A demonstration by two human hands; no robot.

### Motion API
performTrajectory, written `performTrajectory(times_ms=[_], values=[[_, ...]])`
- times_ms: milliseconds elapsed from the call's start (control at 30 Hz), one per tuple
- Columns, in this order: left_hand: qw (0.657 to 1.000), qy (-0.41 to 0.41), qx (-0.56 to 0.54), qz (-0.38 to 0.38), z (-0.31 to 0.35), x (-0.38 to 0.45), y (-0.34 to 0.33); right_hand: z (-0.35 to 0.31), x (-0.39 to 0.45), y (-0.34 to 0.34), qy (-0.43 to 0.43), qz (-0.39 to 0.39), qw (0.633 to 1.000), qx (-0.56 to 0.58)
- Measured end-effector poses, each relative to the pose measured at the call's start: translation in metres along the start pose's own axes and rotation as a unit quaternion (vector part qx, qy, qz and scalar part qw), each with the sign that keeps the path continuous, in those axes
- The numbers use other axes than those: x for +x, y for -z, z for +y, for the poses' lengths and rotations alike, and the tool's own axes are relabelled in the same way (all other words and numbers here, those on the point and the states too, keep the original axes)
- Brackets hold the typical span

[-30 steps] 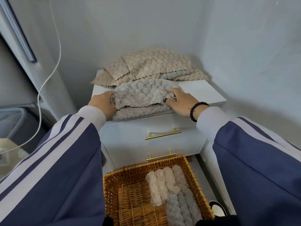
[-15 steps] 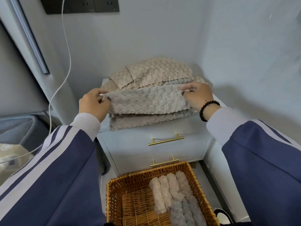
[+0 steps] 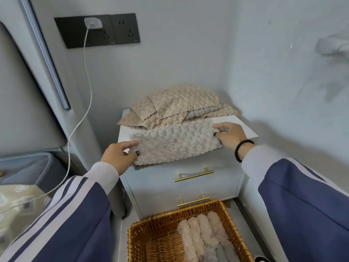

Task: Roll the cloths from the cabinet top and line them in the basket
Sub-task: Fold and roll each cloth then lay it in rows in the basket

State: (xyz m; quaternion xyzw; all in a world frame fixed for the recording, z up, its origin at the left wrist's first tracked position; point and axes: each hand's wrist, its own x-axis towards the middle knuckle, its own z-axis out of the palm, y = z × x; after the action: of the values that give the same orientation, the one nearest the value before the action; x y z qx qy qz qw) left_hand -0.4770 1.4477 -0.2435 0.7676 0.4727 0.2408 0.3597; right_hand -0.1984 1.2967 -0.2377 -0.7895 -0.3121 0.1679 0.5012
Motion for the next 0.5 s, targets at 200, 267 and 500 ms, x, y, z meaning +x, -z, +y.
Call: performTrajectory(times_ms=[200, 267, 500], values=[[1.0, -0.025, 0.011, 0.013, 0.009, 0.0, -0.001, -0.007, 0.009, 0.003, 0.009, 0.015, 0.999, 0.031], [0.999, -0.022, 0.041, -0.003, 0.009, 0.0, -0.001, -0.008, 0.011, 0.003, -0.004, -0.021, 1.0, 0.013], [0.986, -0.007, 0.16, -0.051, 0.015, 0.0, 0.0, -0.007, 0.012, -0.002, 0.002, -0.034, 0.998, -0.059]])
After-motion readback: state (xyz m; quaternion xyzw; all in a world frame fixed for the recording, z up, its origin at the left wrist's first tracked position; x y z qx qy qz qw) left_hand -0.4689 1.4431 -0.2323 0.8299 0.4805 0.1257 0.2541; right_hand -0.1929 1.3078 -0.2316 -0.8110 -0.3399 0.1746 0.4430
